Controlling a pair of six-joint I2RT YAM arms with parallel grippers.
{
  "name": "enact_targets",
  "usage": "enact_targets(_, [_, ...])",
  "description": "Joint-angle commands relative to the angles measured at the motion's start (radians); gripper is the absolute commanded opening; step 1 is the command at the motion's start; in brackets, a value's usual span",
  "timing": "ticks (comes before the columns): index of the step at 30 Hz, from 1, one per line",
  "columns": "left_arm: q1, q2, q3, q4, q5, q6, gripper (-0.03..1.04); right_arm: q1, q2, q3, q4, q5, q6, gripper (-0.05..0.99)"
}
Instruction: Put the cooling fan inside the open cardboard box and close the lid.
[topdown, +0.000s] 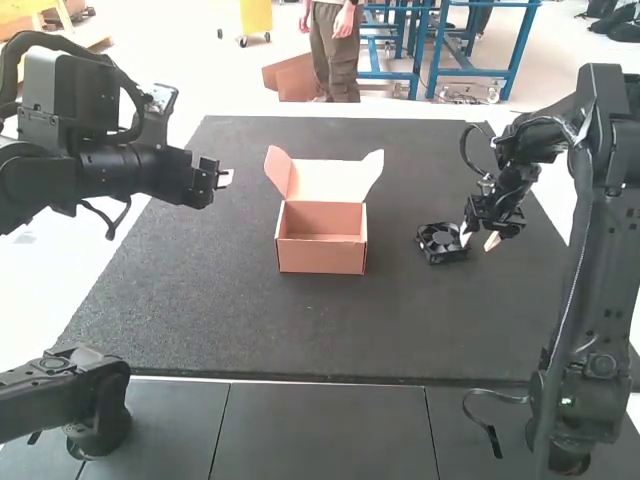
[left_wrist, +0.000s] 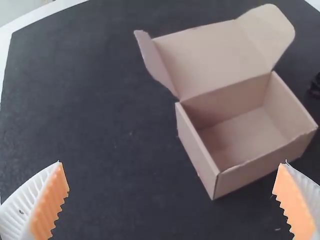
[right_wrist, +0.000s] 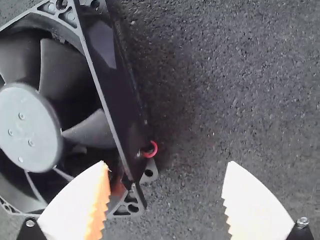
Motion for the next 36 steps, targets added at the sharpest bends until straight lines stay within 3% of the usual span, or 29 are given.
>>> enact_targets(1, [-0.004,-0.008,0.017,-0.001,-0.008,-0.007,0.97,-0.019,-0.047,-0.036,-0.005,-0.006,0.000,0.48])
enact_targets(5, [-0.002,-0.011,0.032,-0.007,-0.008,-0.008,0.97,-0.013,-0.039,-0.085,0.032,0.036,-0.030,0.49])
enact_targets(9, [-0.002,-0.013,0.043,-0.022,-0.008,-0.008,0.97,0.003,-0.011,-0.102,0.083,0.093,-0.035,0.62])
enact_targets(14, [-0.004,-0.033,0.051,-0.044,-0.016,-0.008,0.97,0.027,0.032,-0.096,0.150,0.135,-0.066,0.65])
enact_targets(22, [-0.002,-0.073,0.048,-0.084,-0.028,-0.010,0.97,0.043,0.062,0.002,0.150,0.129,-0.066,0.66])
enact_targets(30, [-0.002,-0.077,0.052,-0.085,-0.039,-0.010,0.97,0.064,0.122,0.010,0.092,0.218,-0.207,0.66])
enact_targets(36, [-0.002,-0.077,0.046,-0.084,-0.043,-0.015,0.97,0.090,0.130,0.007,0.066,0.188,-0.220,0.65])
